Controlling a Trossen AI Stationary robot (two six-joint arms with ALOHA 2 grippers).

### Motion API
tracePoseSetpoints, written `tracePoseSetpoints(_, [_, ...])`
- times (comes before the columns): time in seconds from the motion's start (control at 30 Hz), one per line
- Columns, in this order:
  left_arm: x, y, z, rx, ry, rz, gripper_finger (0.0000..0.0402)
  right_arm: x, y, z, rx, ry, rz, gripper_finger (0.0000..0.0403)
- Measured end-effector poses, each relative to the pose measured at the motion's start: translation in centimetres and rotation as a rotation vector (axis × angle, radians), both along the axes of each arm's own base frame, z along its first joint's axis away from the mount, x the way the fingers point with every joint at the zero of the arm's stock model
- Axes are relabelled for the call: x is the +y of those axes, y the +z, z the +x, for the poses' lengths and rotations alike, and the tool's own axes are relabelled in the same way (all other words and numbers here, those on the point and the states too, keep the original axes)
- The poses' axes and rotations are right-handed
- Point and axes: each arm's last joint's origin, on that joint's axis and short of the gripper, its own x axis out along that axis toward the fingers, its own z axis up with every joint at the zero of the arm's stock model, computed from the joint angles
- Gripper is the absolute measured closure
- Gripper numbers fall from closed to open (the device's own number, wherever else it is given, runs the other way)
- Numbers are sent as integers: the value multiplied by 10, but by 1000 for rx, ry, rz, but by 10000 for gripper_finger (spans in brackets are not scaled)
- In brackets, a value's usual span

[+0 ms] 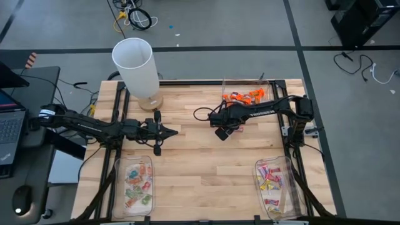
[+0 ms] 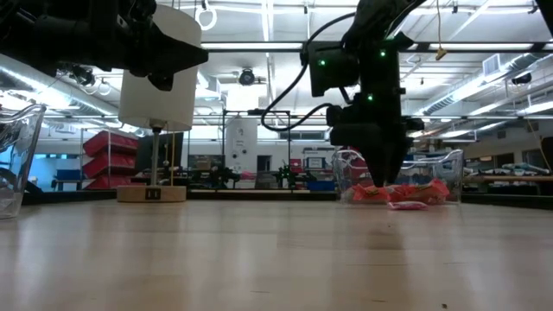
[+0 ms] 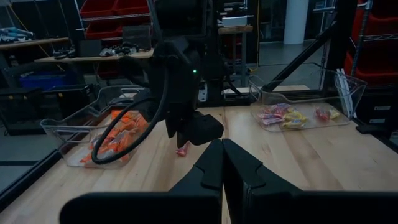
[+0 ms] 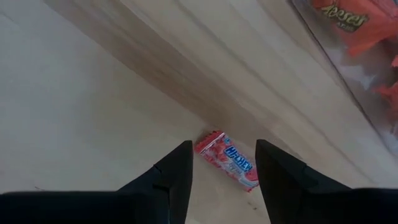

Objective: Sort candy
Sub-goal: Put the red candy into the bottom right transparent bin

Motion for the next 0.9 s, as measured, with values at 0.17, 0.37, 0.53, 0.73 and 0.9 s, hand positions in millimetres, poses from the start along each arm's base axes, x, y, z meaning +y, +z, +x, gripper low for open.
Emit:
tracePoseSetpoints(0.17, [0, 0, 0, 0, 0, 0, 397, 4, 0, 1, -12, -39, -7, 244])
tracePoseSetpoints(0.37, [0, 0, 0, -1, 0, -19, 397, 9, 0, 1, -20, -63, -49, 244])
tracePoseSetpoints(0.53, [0, 0, 0, -2, 1, -22, 397, 12, 0, 1, -37, -120, -76, 245])
tracePoseSetpoints(0.73, [0, 0, 0, -2, 1, -22, 397, 17, -5, -1, -53, -169, -87, 245])
tracePoseSetpoints(0.9, [0, 0, 0, -2, 1, -23, 397, 17, -22, -10, -40, -202, -91, 245])
